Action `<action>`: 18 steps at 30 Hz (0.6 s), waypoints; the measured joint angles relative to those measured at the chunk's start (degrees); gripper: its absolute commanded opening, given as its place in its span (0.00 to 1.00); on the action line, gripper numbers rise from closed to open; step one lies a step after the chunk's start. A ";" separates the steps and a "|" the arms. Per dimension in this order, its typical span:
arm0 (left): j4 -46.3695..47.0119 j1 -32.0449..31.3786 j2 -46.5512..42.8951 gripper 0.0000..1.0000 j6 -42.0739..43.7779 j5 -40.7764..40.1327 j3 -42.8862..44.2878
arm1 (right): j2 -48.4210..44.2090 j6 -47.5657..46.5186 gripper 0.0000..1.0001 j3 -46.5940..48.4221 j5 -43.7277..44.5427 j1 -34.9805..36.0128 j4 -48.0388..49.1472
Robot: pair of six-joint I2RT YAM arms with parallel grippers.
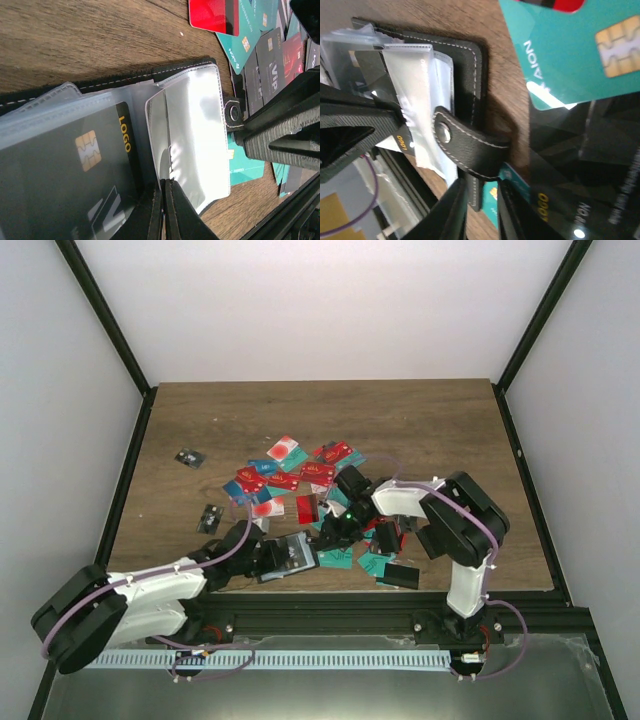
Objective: Put the credit cards into the card holder
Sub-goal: Insert the credit card into the card holder.
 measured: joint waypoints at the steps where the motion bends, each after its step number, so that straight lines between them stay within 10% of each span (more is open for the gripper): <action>1: 0.02 0.00 0.15 0.04 0.07 0.00 0.09 | -0.13 -0.28 0.14 0.00 0.44 -0.20 -0.28; 18: -0.37 0.11 4.37 0.04 1.75 1.51 3.04 | -0.26 1.07 0.07 -0.90 1.73 0.59 0.92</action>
